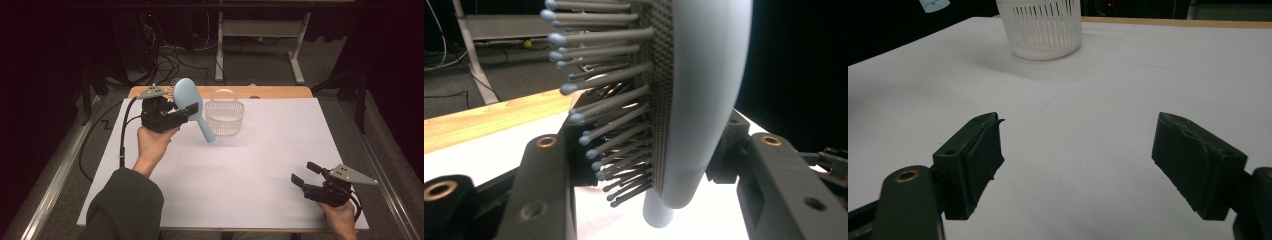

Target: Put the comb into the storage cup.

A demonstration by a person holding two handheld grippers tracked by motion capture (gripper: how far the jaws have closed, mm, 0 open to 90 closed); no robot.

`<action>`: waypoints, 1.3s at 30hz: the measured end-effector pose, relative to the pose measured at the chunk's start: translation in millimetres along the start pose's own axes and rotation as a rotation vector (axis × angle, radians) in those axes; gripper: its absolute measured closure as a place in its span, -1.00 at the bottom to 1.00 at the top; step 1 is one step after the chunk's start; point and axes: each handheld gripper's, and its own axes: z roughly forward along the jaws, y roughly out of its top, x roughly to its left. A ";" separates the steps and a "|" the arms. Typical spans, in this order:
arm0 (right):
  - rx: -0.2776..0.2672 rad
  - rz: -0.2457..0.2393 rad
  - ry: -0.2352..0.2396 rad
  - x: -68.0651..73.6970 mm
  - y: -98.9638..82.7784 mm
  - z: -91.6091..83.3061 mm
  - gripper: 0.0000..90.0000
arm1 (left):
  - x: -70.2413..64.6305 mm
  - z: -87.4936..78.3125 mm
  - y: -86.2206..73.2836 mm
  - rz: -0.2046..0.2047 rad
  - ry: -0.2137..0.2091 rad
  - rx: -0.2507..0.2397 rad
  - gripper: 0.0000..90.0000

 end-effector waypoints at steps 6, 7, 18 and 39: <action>-0.002 -0.002 -0.001 -0.3 0.0 -0.3 -0.54 | -0.6 5.6 10.0 0.004 0.003 -0.004 0.10; -0.003 -0.002 0.000 -0.3 0.0 -0.3 -0.55 | -0.7 6.5 11.8 0.006 0.004 -0.004 0.10; -0.003 0.001 0.003 -0.2 0.1 -0.7 -0.55 | -2.4 18.3 25.7 0.018 0.021 -0.002 0.10; -0.006 -0.004 0.008 -0.9 0.0 -0.9 -0.54 | -4.3 49.9 42.9 0.027 0.065 0.006 0.10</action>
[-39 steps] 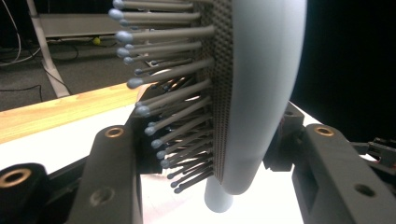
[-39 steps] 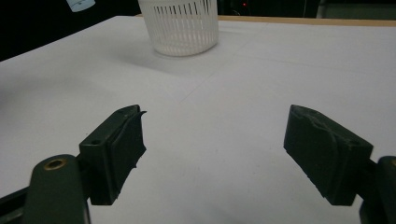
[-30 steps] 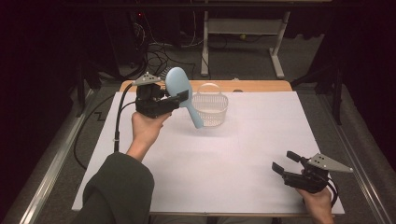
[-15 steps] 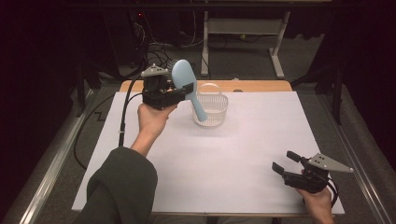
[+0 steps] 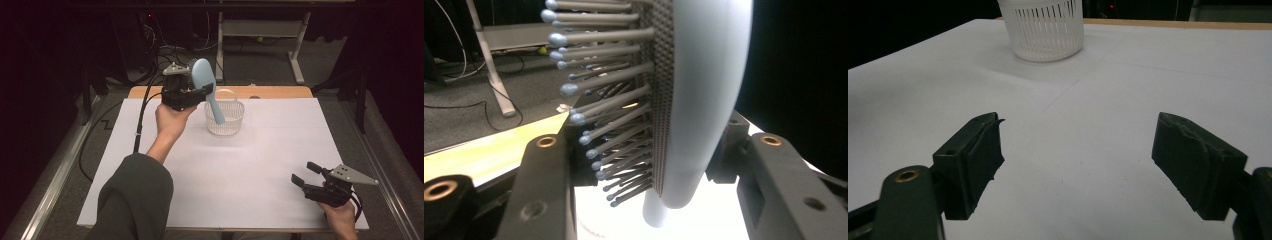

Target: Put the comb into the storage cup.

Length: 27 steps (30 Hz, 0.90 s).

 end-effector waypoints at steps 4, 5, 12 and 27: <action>0.000 0.000 0.002 0.1 0.0 0.0 -0.54 | 0.0 4.6 2.4 -0.002 0.005 -0.004 0.10; 0.000 0.000 0.003 0.0 0.0 0.0 -0.54 | 0.0 5.8 3.0 -0.002 0.007 -0.003 0.10; 0.003 -0.003 0.004 0.2 0.0 0.3 -0.55 | -1.9 16.2 5.8 0.017 0.030 0.003 0.09; 0.007 -0.009 0.007 1.3 0.0 0.7 -0.55 | -3.9 37.5 7.2 0.033 0.060 0.019 0.09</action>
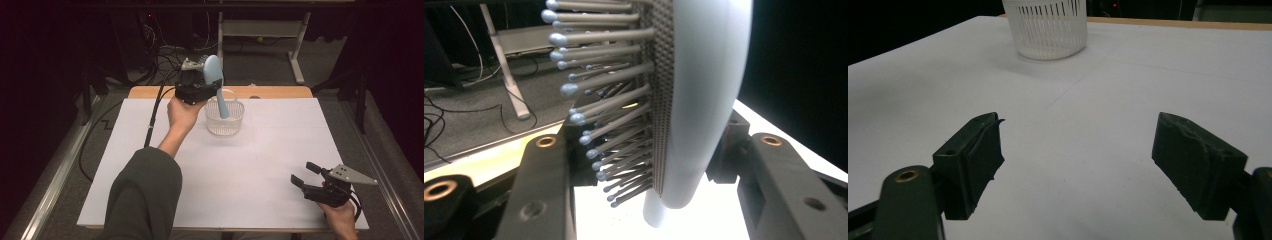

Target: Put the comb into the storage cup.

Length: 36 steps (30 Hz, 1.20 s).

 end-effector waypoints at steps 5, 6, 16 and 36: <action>0.002 -0.005 0.006 0.6 0.1 0.6 -0.54 | 0.2 7.8 -1.9 -0.009 0.005 0.003 0.09; 0.002 -0.005 0.006 0.6 0.1 0.7 -0.54 | 0.1 9.3 -2.3 -0.009 0.007 0.005 0.09; 0.001 -0.005 0.007 0.7 0.1 0.7 -0.55 | -0.1 23.6 -6.9 -0.011 0.014 0.019 0.09; 0.004 -0.003 0.012 1.2 0.1 0.8 -0.55 | -3.1 46.0 -17.1 -0.011 0.020 0.048 0.08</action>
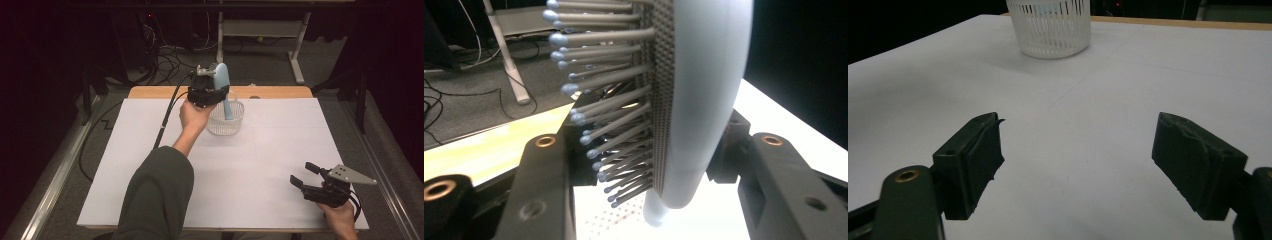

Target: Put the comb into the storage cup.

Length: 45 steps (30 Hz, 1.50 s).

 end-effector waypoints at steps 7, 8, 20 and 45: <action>-0.003 -0.001 -0.003 0.1 0.0 -0.5 -0.54 | -1.2 7.4 -4.4 0.003 0.010 0.013 0.08; -0.003 -0.002 -0.004 0.1 -0.1 -0.5 -0.54 | -1.5 8.3 -4.9 0.002 0.009 0.012 0.08; 0.002 -0.007 0.001 0.0 -0.2 0.1 -0.54 | -4.6 17.8 -9.9 0.009 0.000 0.034 0.08; 0.000 -0.006 0.003 -0.4 -0.3 0.1 -0.54 | -6.9 32.3 -19.7 -0.002 -0.005 0.071 0.07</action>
